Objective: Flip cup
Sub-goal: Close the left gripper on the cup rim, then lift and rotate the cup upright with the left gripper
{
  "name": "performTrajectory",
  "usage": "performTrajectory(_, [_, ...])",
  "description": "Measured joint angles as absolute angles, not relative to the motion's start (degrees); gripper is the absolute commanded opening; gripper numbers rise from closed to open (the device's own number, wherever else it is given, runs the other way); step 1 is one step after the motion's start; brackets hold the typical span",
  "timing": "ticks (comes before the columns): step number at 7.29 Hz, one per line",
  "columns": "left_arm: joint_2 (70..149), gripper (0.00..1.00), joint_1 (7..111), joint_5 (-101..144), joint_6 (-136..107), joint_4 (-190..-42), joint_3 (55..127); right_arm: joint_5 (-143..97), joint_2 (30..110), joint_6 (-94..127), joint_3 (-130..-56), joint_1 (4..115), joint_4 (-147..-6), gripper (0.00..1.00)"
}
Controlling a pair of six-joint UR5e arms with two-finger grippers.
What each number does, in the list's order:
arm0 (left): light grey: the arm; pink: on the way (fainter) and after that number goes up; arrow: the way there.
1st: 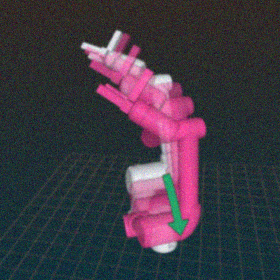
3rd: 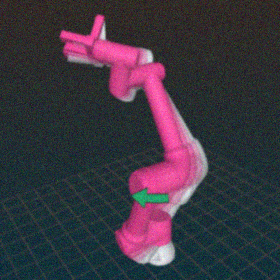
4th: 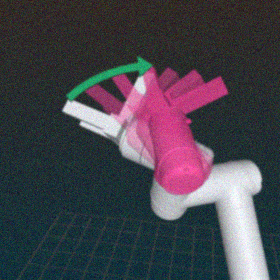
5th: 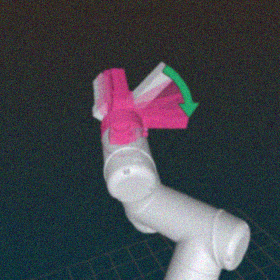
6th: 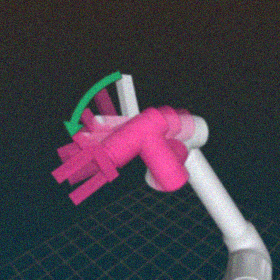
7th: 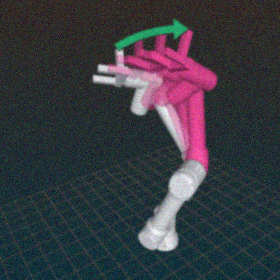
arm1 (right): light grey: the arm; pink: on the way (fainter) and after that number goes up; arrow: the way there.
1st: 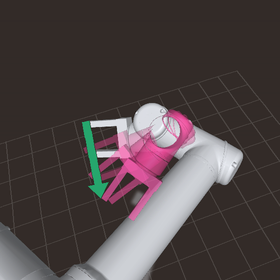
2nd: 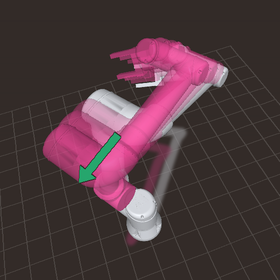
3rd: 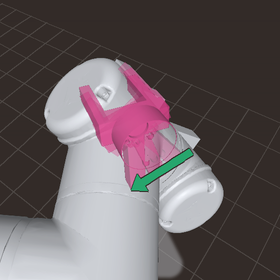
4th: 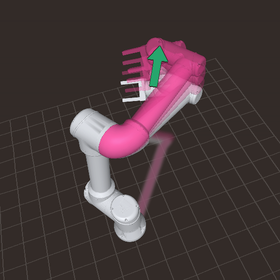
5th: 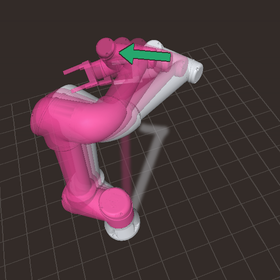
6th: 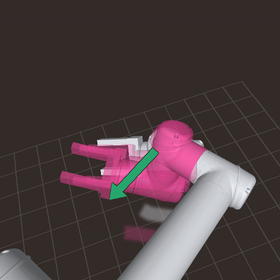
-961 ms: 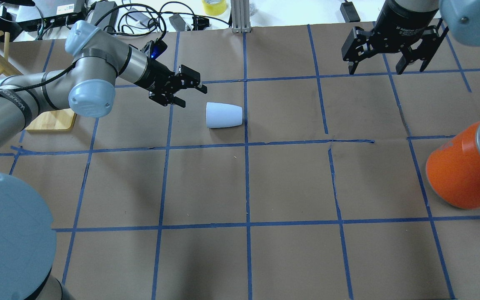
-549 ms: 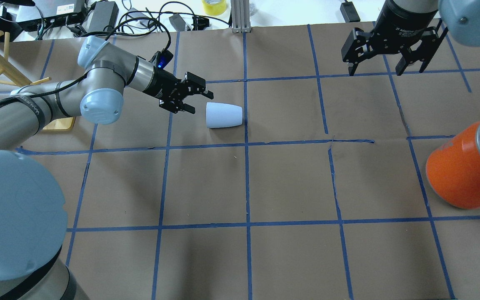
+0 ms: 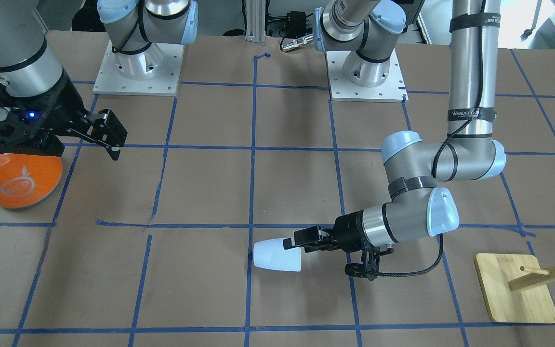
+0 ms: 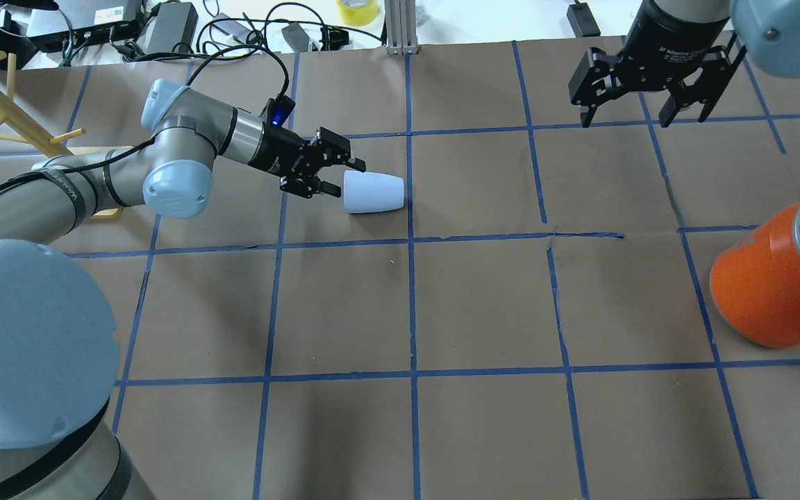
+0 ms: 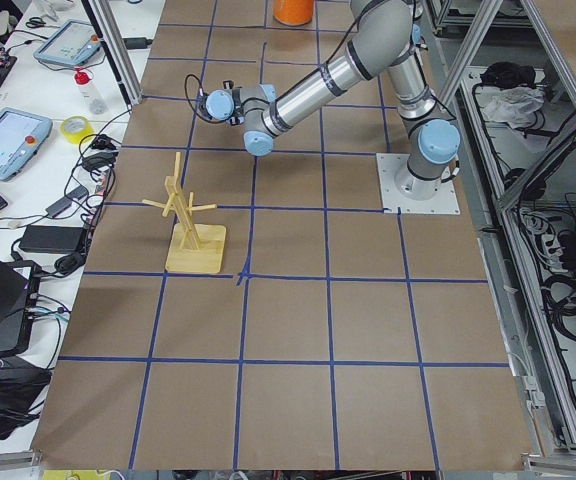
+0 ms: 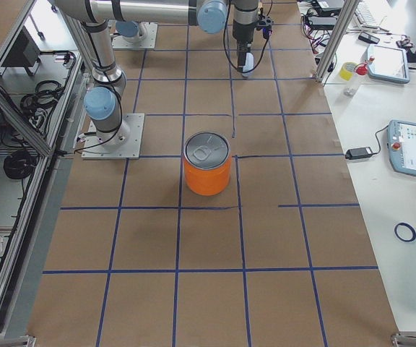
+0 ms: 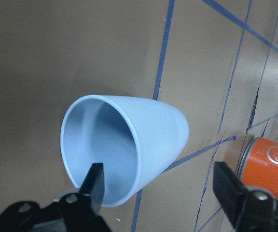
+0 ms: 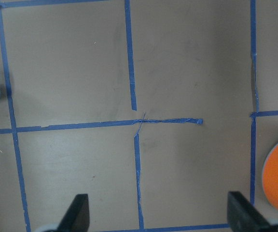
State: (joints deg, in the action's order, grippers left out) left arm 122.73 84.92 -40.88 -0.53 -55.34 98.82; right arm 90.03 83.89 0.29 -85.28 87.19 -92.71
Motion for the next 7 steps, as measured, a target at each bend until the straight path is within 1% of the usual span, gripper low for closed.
performTrajectory(1, [122.9,0.56,85.1,-40.6,-0.5,-55.1,99.1,90.0,83.9,0.1,-85.3,87.2,-92.7,1.0])
performTrajectory(2, [123.3,0.45,85.4,-40.5,-0.4,-54.9,99.1,90.0,83.9,0.0,-85.3,87.2,-92.7,1.0])
performTrajectory(3, [123.6,0.25,85.9,-40.5,-0.3,-54.8,99.1,89.8,83.9,0.0,-85.3,87.2,-92.7,1.0])
performTrajectory(5, [123.7,0.0,86.5,-40.8,-0.4,-54.7,98.9,89.7,83.9,-0.1,-85.3,87.2,-92.7,1.0])
performTrajectory(7, [122.7,0.0,86.6,-43.1,-1.1,-54.7,98.5,90.1,83.9,-0.3,-85.3,87.2,-92.7,1.0])
